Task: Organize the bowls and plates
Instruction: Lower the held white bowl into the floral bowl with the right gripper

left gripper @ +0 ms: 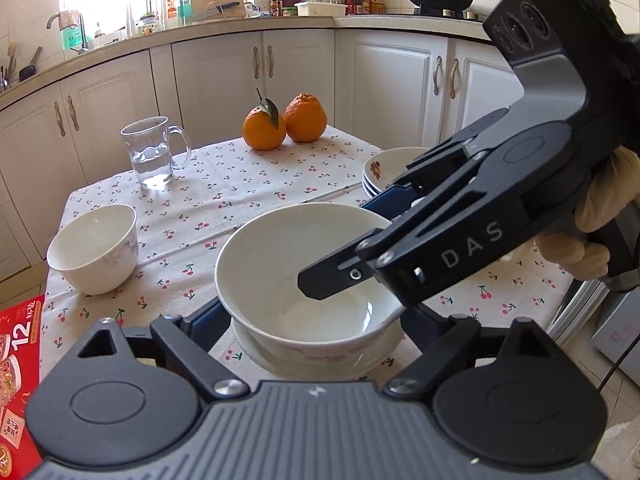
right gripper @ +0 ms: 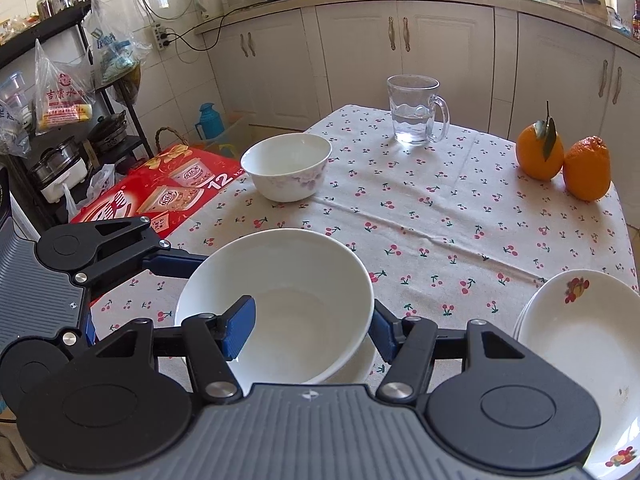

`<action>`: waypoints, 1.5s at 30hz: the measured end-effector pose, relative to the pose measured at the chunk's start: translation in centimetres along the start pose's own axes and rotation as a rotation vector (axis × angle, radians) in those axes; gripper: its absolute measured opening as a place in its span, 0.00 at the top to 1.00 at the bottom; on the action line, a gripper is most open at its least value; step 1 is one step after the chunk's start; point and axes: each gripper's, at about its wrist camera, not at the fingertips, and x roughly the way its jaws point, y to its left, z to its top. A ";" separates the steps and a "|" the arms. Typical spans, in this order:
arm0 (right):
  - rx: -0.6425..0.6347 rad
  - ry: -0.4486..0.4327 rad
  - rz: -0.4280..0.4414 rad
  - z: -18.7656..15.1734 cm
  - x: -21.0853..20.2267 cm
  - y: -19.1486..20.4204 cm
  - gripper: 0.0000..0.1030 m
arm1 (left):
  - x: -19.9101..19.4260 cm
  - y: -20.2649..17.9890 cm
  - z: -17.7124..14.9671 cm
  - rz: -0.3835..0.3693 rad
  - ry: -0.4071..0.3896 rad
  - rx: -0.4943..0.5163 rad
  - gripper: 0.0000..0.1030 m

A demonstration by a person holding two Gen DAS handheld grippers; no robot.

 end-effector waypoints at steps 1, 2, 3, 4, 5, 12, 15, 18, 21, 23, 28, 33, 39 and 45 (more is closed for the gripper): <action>0.003 0.004 0.000 -0.1 0.1 -0.1 0.36 | 0.0 0.0 -0.1 -0.002 0.000 -0.001 0.12; 0.005 0.006 -0.001 -0.2 0.2 -0.1 0.36 | 0.1 0.1 -0.1 -0.004 0.002 -0.002 0.12; 0.005 0.008 -0.001 -0.2 0.3 -0.1 0.36 | 0.1 0.1 -0.2 -0.005 0.003 -0.003 0.12; 0.006 0.009 -0.001 -0.3 0.4 -0.1 0.36 | 0.2 0.1 -0.2 -0.005 0.005 -0.004 0.12; 0.007 0.010 0.000 -0.3 0.4 -0.2 0.36 | 0.3 0.1 -0.3 -0.006 0.006 -0.005 0.12; 0.005 0.013 -0.002 -0.3 0.7 -0.2 0.36 | 0.4 0.2 -0.4 -0.014 0.013 -0.014 0.12; -0.001 0.014 -0.004 -0.3 0.8 -0.1 0.36 | 0.4 0.3 -0.4 -0.015 0.013 -0.015 0.11; -0.009 0.013 -0.007 -0.4 0.8 0.0 0.36 | 0.4 0.5 -0.4 -0.022 0.015 -0.024 0.11; -0.010 0.012 -0.008 -0.4 0.8 0.1 0.35 | 0.5 0.5 -0.5 -0.027 0.013 -0.030 0.11; -0.014 0.011 -0.011 -0.5 0.9 0.1 0.35 | 0.5 0.5 -0.5 -0.028 0.014 -0.030 0.11; -0.018 0.008 -0.010 -0.6 0.8 0.5 0.23 | 0.6 0.7 -0.7 -0.040 0.017 -0.036 0.08; -0.015 -0.026 -0.007 -0.7 0.2 0.6 0.04 | 0.0 0.5 -1.0 -0.031 0.015 -0.027 0.07; -0.025 -0.034 -0.101 -1.6 -0.4 0.6 0.00 | -2.0 0.3 -1.8 -0.024 0.000 -0.028 0.07; 0.033 -0.027 -0.177 -3.6 -0.5 -0.4 0.00 | -4.5 0.1 -2.9 0.005 -0.018 -0.039 0.07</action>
